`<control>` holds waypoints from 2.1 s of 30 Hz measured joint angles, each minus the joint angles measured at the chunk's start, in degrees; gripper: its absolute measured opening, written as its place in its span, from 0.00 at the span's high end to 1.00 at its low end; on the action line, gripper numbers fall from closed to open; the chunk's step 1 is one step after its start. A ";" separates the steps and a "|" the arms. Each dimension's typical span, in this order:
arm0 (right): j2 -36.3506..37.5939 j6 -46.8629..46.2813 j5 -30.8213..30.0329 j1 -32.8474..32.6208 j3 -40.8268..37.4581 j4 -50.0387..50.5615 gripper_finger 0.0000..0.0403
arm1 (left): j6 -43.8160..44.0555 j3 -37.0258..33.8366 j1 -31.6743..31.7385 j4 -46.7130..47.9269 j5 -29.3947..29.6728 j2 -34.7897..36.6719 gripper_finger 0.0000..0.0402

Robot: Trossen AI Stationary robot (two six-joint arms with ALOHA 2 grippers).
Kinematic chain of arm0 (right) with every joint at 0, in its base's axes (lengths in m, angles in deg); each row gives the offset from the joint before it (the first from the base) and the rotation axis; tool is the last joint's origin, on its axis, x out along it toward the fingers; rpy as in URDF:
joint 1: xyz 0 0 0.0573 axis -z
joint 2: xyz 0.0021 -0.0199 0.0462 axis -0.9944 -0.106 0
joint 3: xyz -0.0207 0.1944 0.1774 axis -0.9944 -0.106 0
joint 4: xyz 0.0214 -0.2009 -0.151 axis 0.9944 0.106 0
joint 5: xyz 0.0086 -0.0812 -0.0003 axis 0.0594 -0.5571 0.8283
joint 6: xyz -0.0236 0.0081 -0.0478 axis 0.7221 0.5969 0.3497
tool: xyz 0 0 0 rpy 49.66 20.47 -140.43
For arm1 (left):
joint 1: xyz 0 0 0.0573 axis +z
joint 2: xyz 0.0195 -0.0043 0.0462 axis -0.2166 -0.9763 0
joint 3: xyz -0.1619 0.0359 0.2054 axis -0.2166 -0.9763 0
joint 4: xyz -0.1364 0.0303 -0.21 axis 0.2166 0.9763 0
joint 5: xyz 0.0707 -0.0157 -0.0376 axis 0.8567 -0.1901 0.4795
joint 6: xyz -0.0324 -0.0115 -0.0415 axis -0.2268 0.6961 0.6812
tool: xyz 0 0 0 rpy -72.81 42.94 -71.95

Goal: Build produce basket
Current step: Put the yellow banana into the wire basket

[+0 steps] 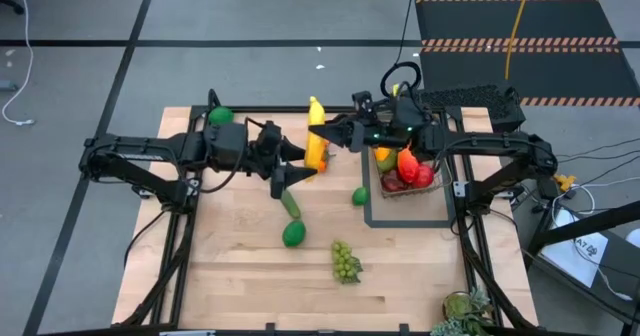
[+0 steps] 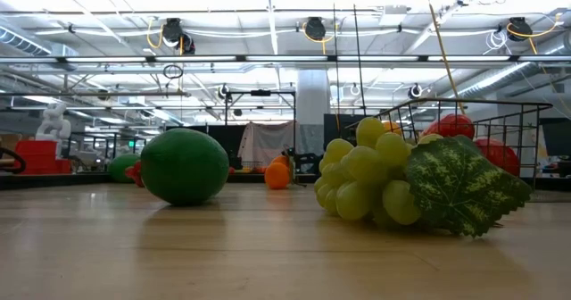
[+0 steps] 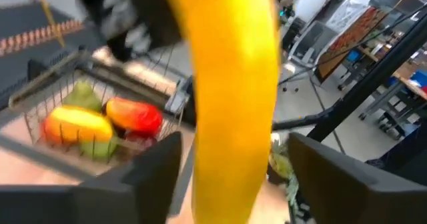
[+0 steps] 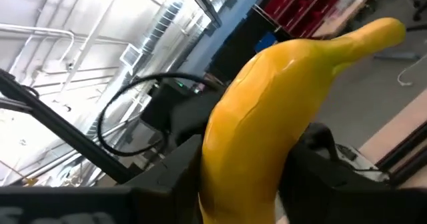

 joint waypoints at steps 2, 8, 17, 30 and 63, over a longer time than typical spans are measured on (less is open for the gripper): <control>1.12 0.79 0.00 0.21 0.00 0.43 0.60 | 1.25 0.00 0.14 2.39 -0.12 0.00 0.23; 6.52 5.54 0.18 1.53 0.00 3.66 0.60 | 2.94 -0.02 0.20 11.23 -1.09 -0.02 0.04; 15.53 9.15 11.79 6.27 0.00 4.08 0.60 | 3.08 -0.04 0.77 16.42 -0.86 -0.02 0.08; 23.00 0.90 26.94 16.41 0.00 4.34 0.60 | 7.59 -0.06 3.09 10.74 9.16 -1.19 0.26; 26.44 -4.34 57.24 30.44 0.00 1.71 0.60 | 32.92 -0.13 -3.41 -17.56 13.22 -17.16 0.31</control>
